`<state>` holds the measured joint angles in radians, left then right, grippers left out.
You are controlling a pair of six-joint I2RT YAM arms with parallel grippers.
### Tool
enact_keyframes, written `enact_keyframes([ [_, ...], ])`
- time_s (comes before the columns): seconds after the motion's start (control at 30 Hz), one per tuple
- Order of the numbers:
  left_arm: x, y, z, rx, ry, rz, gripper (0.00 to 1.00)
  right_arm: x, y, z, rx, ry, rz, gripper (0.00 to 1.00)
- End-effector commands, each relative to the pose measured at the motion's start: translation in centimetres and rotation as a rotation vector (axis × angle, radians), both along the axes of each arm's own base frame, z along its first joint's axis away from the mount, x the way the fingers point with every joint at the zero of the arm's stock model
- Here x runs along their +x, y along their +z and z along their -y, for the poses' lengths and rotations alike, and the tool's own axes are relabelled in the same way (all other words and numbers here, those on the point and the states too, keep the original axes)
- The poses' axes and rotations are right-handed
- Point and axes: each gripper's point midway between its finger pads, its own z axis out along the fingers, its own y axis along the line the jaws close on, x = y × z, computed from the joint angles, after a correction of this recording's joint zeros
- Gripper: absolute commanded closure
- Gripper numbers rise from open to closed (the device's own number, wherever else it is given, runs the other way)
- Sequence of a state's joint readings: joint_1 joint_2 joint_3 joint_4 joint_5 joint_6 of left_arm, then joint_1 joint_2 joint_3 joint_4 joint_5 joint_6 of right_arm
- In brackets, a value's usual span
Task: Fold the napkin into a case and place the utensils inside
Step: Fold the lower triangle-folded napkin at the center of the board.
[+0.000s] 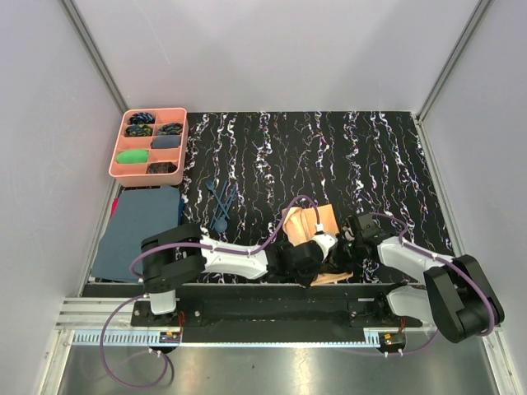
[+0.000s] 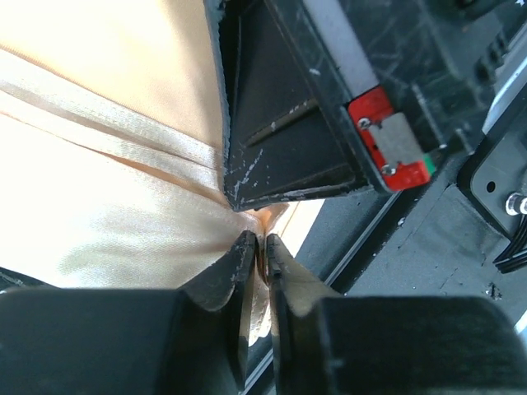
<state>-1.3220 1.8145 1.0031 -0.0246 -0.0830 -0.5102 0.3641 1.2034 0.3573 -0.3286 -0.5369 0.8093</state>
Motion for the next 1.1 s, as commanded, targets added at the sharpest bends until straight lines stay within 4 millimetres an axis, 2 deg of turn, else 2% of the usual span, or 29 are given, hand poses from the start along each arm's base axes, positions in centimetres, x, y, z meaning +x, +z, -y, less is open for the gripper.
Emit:
enact_keyframes([
  [0.0, 0.7, 2.1, 0.3, -0.027, 0.023, 0.035, 0.77, -0.1, -0.8, -0.2, -0.002, 0.014, -0.008, 0.94],
  [0.03, 0.8, 2.5, 0.0, -0.024, 0.028, 0.031, 0.66, 0.0, -1.0, -0.1, -0.007, 0.015, -0.009, 0.94],
  [0.07, 0.6, 3.3, 0.1, -0.041, 0.018, 0.017, 0.60, 0.0, -1.0, -0.2, -0.005, 0.015, -0.011, 0.94],
  [0.1, 0.6, 5.3, 0.2, -0.087, 0.020, 0.009, 0.54, 0.1, -0.9, -0.2, -0.005, 0.013, -0.008, 0.94],
  [0.13, 1.1, 6.3, -0.1, -0.110, 0.033, -0.003, 0.45, 0.1, -0.9, -0.1, -0.008, 0.011, -0.004, 0.94],
  [0.17, 0.7, 7.4, -0.1, -0.143, 0.011, -0.032, 0.43, 0.2, -0.8, -0.1, -0.011, 0.010, -0.001, 0.94],
  [0.2, 1.1, 9.4, -0.4, -0.191, 0.027, -0.027, 0.43, 0.3, -0.7, -0.1, -0.015, 0.009, 0.004, 0.94],
  [0.27, 1.8, 10.8, -1.3, -0.245, 0.040, -0.072, 0.43, 0.3, -0.8, 0.1, -0.023, 0.008, 0.006, 0.94],
  [0.3, 2.4, 12.2, -1.8, -0.291, 0.068, -0.092, 0.46, 0.3, -0.7, 0.1, -0.022, 0.008, 0.009, 0.94],
  [0.33, 4.1, 12.5, -2.5, -0.310, 0.118, -0.106, 0.53, 0.2, -0.7, 0.0, -0.020, 0.010, 0.006, 0.94],
  [0.37, 4.3, 12.6, -2.8, -0.321, 0.118, -0.143, 0.66, 0.3, -0.7, 0.0, -0.020, 0.009, 0.008, 0.94],
  [0.43, 5.9, 12.1, -3.4, -0.322, 0.157, -0.179, 0.78, 0.3, -0.6, 0.0, -0.017, 0.010, 0.008, 0.94],
  [0.47, 5.9, 11.4, -3.3, -0.310, 0.152, -0.201, 0.85, 0.4, -0.4, -0.1, -0.012, 0.011, 0.016, 0.94],
  [0.53, 6.4, 11.1, -2.9, -0.331, 0.148, -0.207, 0.88, 0.6, 0.0, -0.3, 0.001, 0.015, 0.029, 0.94],
  [0.6, 6.6, 9.2, -2.9, -0.305, 0.164, -0.232, 0.91, 1.0, 0.7, -0.4, 0.006, 0.017, 0.050, 0.94],
  [0.73, 8.6, 7.2, -2.4, -0.319, 0.201, -0.245, 0.93, 1.7, 2.1, -0.6, 0.014, 0.024, 0.089, 0.94],
  [0.77, 8.9, 6.1, -2.3, -0.300, 0.213, -0.256, 0.93, 2.0, 2.7, -0.7, 0.014, 0.024, 0.099, 0.94],
  [0.87, 9.0, 4.0, -1.9, -0.268, 0.214, -0.285, 0.94, 2.3, 3.6, -0.8, 0.013, 0.039, 0.115, 0.94],
  [0.93, 9.3, 3.1, -1.8, -0.261, 0.228, -0.290, 0.94, 2.2, 3.9, -1.2, 0.030, 0.058, 0.113, 0.94],
  [0.97, 9.4, 2.0, -2.0, -0.240, 0.242, -0.294, 0.94, 2.1, 4.0, -1.5, 0.034, 0.065, 0.106, 0.94],
  [1.07, 10.0, 0.6, -2.1, -0.232, 0.268, -0.312, 0.95, 1.2, 3.6, -2.2, 0.043, 0.085, 0.089, 0.94],
])
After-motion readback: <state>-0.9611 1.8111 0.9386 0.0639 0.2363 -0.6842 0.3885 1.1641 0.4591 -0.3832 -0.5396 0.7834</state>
